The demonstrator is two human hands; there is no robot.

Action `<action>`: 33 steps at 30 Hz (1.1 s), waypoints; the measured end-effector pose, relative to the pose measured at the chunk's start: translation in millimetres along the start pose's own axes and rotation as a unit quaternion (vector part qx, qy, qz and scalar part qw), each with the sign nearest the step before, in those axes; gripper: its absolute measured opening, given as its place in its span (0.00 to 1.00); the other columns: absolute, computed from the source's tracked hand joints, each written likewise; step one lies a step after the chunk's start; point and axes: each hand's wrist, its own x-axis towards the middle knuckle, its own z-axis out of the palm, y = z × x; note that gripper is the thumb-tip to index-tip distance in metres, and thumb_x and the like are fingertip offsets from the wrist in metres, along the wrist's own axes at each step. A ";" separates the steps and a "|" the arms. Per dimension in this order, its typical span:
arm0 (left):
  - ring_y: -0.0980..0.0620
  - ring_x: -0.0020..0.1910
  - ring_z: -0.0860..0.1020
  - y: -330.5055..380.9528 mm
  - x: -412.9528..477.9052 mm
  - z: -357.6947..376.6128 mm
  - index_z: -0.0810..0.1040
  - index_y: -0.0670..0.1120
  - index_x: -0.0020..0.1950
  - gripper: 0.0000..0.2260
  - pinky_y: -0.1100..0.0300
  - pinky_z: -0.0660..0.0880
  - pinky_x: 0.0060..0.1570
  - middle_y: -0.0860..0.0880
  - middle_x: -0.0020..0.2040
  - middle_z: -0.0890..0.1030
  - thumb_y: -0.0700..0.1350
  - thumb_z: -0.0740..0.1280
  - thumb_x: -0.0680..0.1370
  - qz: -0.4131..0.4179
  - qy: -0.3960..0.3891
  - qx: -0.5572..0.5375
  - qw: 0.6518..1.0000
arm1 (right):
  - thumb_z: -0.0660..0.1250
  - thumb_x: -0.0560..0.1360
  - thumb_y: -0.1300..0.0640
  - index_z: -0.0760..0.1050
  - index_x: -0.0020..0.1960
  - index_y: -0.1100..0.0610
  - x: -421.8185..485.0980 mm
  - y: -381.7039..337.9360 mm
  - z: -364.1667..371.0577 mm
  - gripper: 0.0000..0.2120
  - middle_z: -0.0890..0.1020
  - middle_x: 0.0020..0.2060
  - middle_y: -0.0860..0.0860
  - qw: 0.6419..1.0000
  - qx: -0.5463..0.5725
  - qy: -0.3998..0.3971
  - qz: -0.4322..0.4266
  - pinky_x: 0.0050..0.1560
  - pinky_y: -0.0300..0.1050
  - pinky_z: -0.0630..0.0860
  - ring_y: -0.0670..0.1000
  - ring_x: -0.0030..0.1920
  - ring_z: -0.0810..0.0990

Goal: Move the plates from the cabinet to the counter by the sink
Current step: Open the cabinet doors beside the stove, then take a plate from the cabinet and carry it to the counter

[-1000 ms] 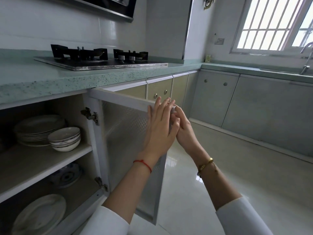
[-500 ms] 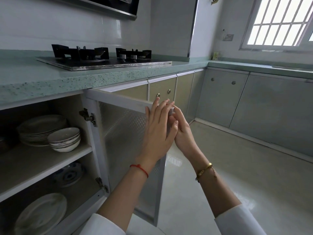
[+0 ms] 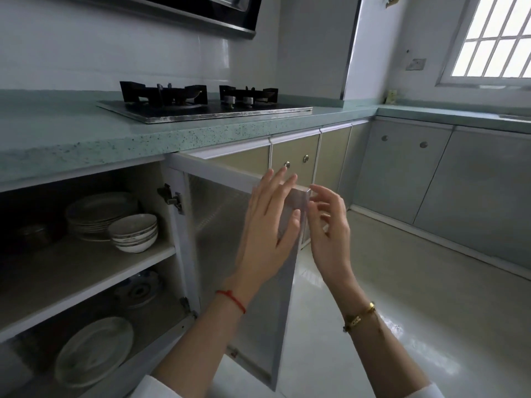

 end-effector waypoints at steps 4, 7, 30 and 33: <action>0.51 0.70 0.70 -14.9 -11.0 -44.6 0.74 0.43 0.69 0.17 0.53 0.67 0.70 0.49 0.68 0.75 0.43 0.62 0.81 -0.017 0.075 0.000 0.997 | 0.62 0.80 0.57 0.74 0.57 0.55 -20.7 -11.8 10.0 0.07 0.76 0.46 0.51 0.994 -0.014 0.070 -0.078 0.46 0.40 0.73 0.51 0.44 0.77; 0.53 0.66 0.73 -31.9 -26.0 -84.7 0.75 0.44 0.67 0.14 0.52 0.70 0.67 0.51 0.64 0.77 0.42 0.63 0.81 -0.049 0.065 0.003 0.997 | 0.62 0.80 0.57 0.74 0.57 0.58 -47.0 -20.3 34.0 0.08 0.77 0.47 0.52 0.993 0.016 0.034 -0.109 0.49 0.35 0.72 0.48 0.46 0.78; 0.61 0.56 0.79 -228.0 -249.8 -248.6 0.78 0.45 0.62 0.11 0.68 0.76 0.53 0.53 0.57 0.81 0.40 0.65 0.81 -0.385 0.213 0.117 0.890 | 0.63 0.80 0.55 0.75 0.63 0.57 -157.5 73.0 345.4 0.13 0.82 0.51 0.49 0.940 0.077 -0.330 0.035 0.46 0.24 0.70 0.36 0.46 0.79; 0.64 0.50 0.80 -250.8 -290.3 -249.8 0.80 0.45 0.60 0.10 0.71 0.76 0.48 0.53 0.54 0.82 0.39 0.66 0.80 -0.443 0.207 0.133 0.862 | 0.64 0.79 0.56 0.78 0.57 0.58 -185.3 107.1 370.4 0.10 0.81 0.45 0.48 0.932 0.046 -0.355 0.057 0.44 0.22 0.69 0.34 0.42 0.77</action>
